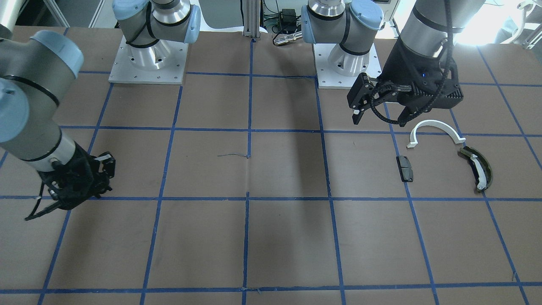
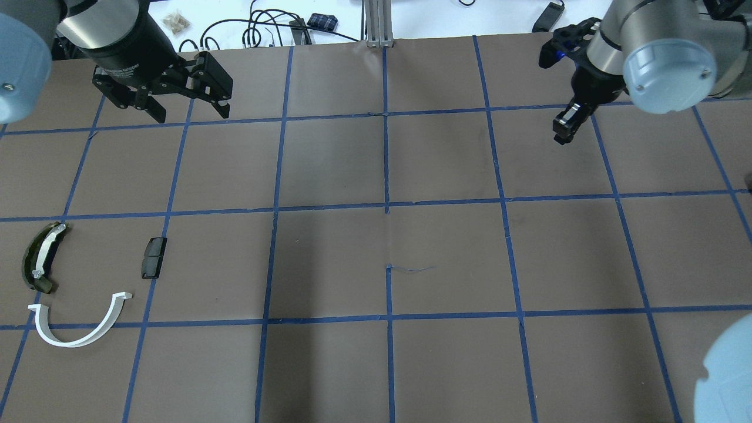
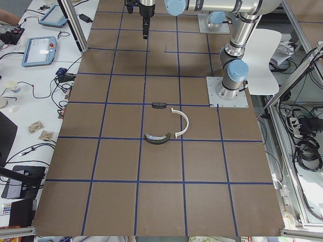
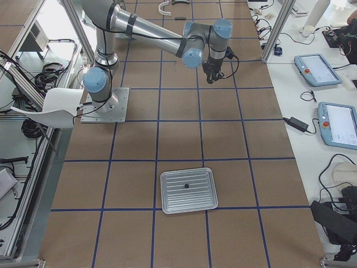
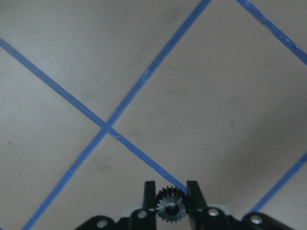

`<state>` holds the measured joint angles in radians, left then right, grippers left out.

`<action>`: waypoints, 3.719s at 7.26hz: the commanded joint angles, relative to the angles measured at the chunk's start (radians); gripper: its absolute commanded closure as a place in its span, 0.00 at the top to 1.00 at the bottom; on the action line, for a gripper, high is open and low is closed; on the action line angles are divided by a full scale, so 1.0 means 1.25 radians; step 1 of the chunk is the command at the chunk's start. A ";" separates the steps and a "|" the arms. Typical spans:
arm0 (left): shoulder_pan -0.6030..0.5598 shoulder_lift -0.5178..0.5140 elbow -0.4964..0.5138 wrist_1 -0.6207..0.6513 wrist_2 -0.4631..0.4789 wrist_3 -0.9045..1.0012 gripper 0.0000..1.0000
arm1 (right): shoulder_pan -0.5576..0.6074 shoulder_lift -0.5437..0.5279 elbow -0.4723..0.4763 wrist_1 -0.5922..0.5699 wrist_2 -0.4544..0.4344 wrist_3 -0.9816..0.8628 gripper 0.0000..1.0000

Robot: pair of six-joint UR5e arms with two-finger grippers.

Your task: Place bearing gear from tray to pile

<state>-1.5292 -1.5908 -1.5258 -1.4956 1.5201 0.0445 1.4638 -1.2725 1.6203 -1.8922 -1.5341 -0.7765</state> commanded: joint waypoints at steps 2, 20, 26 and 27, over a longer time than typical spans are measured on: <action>0.000 0.000 0.000 0.000 -0.001 0.000 1.00 | 0.169 0.111 0.000 -0.118 0.070 0.297 0.11; -0.118 -0.121 0.000 0.143 -0.039 -0.152 1.00 | -0.311 -0.009 -0.014 -0.002 0.043 -0.051 1.00; -0.291 -0.434 -0.080 0.521 -0.028 -0.298 1.00 | -0.725 0.175 -0.027 -0.185 0.044 -0.736 1.00; -0.295 -0.468 -0.080 0.541 -0.023 -0.297 0.95 | -0.739 0.190 -0.021 -0.188 0.048 -0.753 1.00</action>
<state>-1.8886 -2.1159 -1.6115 -0.8864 1.4857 -0.3222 0.5809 -1.0754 1.5912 -2.0952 -1.4772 -1.6640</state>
